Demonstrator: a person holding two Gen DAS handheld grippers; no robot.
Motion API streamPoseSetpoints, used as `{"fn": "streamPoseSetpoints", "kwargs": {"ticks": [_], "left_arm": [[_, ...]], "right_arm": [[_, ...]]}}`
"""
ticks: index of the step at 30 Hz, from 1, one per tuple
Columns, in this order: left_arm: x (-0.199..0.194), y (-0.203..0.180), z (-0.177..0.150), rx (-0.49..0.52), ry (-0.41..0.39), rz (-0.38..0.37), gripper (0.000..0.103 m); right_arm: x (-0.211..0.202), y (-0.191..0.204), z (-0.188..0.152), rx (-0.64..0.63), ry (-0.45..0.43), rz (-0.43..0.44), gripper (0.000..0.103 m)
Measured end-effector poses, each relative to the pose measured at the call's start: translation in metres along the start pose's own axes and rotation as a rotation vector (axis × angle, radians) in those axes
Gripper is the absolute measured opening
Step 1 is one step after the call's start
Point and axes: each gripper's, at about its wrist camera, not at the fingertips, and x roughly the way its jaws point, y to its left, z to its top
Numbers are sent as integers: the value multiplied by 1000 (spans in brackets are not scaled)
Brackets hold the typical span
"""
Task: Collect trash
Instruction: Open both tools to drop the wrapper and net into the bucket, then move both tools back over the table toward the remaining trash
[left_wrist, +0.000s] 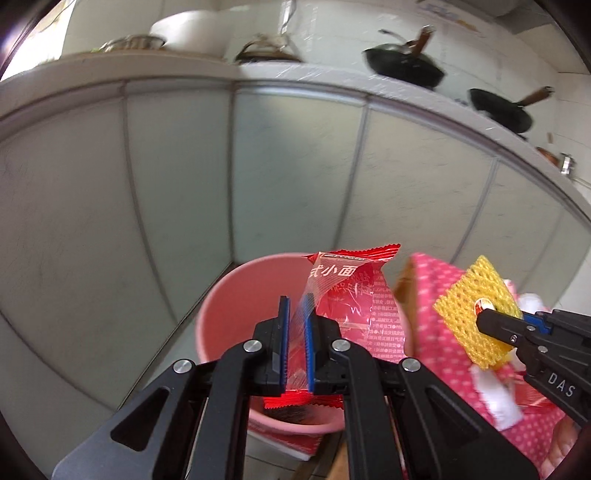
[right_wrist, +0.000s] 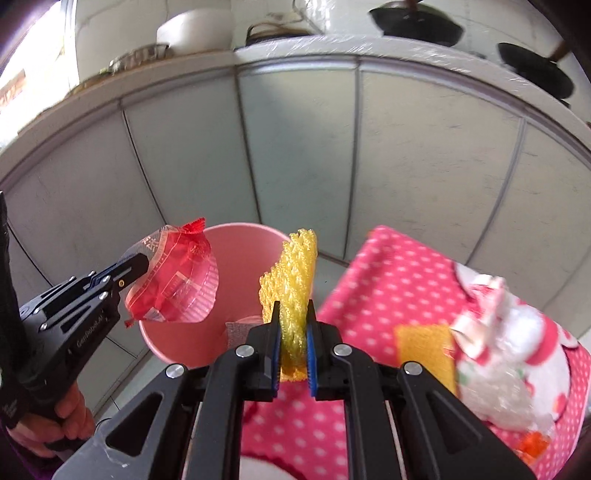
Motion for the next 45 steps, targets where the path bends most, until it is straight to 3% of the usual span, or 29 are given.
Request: {"fn": "streamPoseSetpoints", "kwargs": {"ticks": [10, 21, 26, 30, 33, 45], "left_arm": [[42, 25, -12, -25, 73, 46, 7], [60, 23, -12, -14, 88, 39, 7], [61, 27, -10, -26, 97, 33, 7], [61, 28, -8, -38, 114, 36, 17], [57, 27, -6, -35, 106, 38, 27], [27, 12, 2, -11, 60, 25, 28]], "right_arm": [[67, 32, 6, -48, 86, -9, 10], [94, 26, 9, -44, 118, -17, 12], [94, 25, 10, -53, 114, -20, 14], [89, 27, 9, -48, 110, -23, 35], [82, 26, 9, -48, 99, -25, 35], [49, 28, 4, -58, 48, -42, 35]]}}
